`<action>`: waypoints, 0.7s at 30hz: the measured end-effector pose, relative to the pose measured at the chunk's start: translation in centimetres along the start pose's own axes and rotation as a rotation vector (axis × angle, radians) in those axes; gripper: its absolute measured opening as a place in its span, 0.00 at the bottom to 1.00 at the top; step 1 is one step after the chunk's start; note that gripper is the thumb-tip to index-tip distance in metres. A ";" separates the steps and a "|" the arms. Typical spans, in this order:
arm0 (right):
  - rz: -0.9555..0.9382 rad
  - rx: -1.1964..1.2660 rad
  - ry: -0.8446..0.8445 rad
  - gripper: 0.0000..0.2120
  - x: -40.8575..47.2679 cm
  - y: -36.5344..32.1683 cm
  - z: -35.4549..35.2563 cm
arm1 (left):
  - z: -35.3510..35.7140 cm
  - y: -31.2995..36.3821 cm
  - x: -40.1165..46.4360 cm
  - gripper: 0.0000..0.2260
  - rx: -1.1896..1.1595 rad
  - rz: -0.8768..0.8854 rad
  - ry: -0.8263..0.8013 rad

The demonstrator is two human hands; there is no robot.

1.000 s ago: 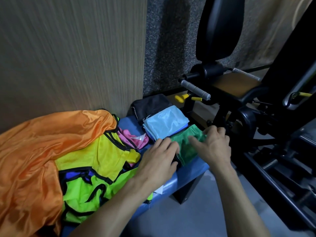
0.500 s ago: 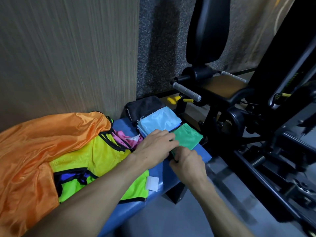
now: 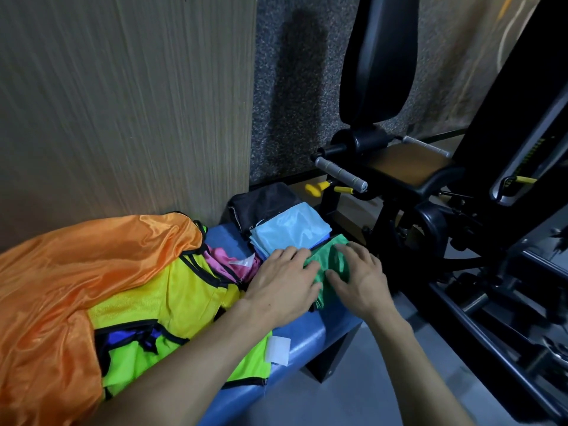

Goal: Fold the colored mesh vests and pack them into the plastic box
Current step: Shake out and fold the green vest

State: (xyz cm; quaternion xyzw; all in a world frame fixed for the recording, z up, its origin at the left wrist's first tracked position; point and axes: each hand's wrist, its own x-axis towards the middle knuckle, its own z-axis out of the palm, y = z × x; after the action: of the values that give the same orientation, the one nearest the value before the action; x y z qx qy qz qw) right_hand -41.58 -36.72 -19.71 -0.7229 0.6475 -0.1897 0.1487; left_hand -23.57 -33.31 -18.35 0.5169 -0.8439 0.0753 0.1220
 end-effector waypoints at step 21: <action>0.164 0.085 -0.006 0.29 1.1 -0.8 0.0 | -0.7 1.1 2.6 0.15 -0.215 -0.440 -0.071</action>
State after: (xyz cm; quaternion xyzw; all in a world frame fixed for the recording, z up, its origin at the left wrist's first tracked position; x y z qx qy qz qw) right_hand -40.75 -37.74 -19.27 -0.6610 0.6955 -0.2019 0.1966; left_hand -25.53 -34.84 -16.95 0.6747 -0.7179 -0.0616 0.1601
